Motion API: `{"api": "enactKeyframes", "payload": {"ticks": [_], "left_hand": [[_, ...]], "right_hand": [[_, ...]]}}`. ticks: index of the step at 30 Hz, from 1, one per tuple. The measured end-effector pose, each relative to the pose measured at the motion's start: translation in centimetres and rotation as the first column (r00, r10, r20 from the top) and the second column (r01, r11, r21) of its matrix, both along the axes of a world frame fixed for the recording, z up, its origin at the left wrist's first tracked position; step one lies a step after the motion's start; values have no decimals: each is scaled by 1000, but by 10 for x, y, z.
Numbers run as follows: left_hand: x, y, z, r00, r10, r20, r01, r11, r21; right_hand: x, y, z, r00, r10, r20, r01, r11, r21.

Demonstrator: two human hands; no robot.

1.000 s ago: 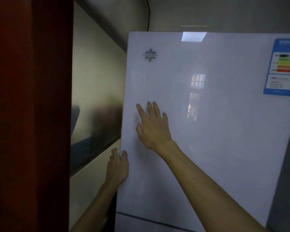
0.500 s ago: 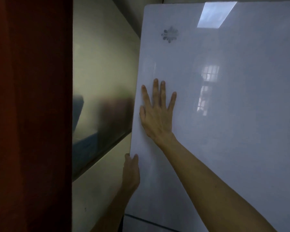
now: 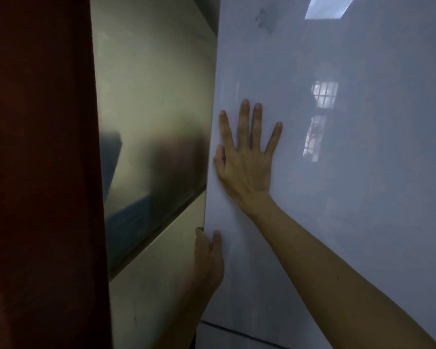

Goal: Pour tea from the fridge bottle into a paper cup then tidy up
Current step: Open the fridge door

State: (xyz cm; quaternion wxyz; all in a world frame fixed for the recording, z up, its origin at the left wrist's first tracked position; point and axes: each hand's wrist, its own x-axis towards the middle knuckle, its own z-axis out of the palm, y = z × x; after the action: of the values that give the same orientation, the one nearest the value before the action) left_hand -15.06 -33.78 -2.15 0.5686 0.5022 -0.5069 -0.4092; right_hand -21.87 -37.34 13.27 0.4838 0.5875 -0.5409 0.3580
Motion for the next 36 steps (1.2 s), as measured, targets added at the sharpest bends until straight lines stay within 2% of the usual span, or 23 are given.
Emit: {"api": "enactKeyframes", "payload": {"ticks": [6, 36], "left_hand": [[3, -4, -4, 999, -47, 27, 46, 998, 50], [19, 0, 0, 972, -112, 207, 100, 993, 68]], "right_hand": [[1, 0, -1, 999, -33, -5, 33, 999, 7], [13, 16, 1, 995, -102, 18, 100, 990, 104]]}}
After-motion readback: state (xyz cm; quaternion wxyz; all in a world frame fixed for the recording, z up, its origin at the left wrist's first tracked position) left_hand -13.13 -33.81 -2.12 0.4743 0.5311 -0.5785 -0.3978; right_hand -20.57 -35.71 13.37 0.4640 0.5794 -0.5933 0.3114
